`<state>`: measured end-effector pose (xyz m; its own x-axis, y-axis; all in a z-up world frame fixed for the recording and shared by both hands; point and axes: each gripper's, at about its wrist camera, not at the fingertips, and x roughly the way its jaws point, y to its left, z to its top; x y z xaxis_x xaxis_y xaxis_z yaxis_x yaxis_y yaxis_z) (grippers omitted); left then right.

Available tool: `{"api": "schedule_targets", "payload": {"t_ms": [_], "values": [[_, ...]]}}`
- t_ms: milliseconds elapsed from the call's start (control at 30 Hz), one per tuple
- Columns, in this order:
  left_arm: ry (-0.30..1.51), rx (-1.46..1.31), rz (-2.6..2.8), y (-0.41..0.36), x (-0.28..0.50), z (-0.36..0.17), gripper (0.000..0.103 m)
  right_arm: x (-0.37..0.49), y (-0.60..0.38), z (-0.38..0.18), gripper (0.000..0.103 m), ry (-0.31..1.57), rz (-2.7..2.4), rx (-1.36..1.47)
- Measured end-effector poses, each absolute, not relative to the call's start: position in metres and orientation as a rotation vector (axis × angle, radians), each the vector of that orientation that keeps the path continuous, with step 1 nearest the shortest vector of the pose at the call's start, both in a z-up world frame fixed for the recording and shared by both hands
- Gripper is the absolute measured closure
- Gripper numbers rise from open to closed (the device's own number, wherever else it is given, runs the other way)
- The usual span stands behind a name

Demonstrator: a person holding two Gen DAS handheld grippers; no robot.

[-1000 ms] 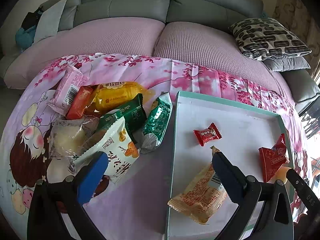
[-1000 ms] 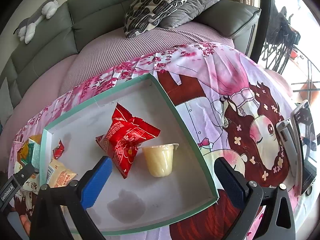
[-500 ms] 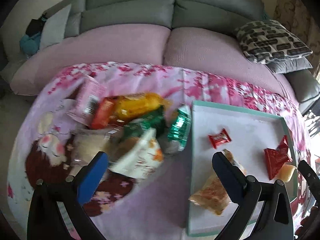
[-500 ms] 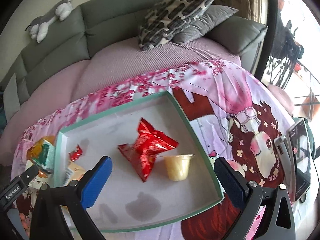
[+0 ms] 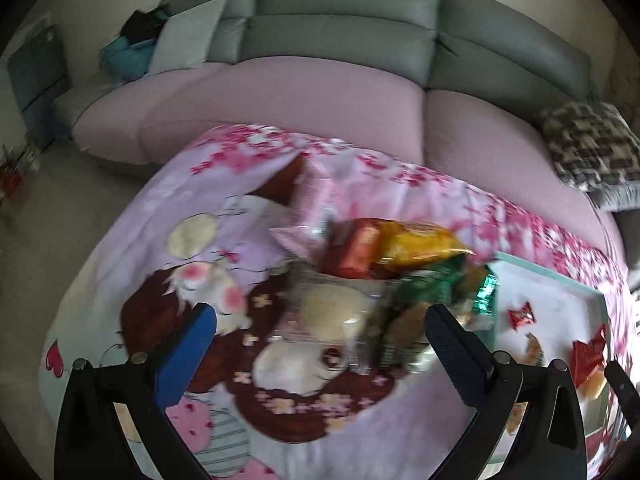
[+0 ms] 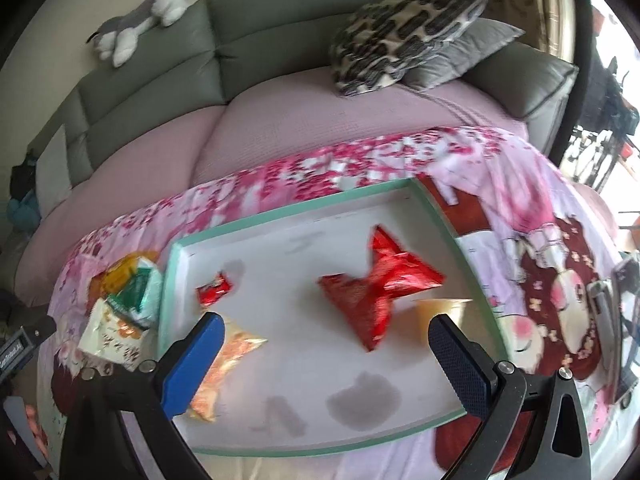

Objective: Organize snacks
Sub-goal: 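Move both open tools back toward the snack pile, then grasp the clear-wrapped round cake with the left tool while the right grasps the white printed bag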

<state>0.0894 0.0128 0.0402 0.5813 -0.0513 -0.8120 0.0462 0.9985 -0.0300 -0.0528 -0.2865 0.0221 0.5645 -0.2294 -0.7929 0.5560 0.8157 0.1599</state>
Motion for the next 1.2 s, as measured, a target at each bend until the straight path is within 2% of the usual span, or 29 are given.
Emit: {"api": "schedule_targets", "payload": {"t_ms": [633, 1200], "values": [[0.95, -0.171, 0.049, 0.092, 0.094, 0.035, 0.0, 0.008, -0.183, 0.009, 0.0, 0.898, -0.165, 0.355], [1.061, -0.259, -0.121, 0.071, 0.118, -0.008, 0.0, 0.048, -0.119, -0.02, 0.001, 0.913, 0.026, 0.201]]}}
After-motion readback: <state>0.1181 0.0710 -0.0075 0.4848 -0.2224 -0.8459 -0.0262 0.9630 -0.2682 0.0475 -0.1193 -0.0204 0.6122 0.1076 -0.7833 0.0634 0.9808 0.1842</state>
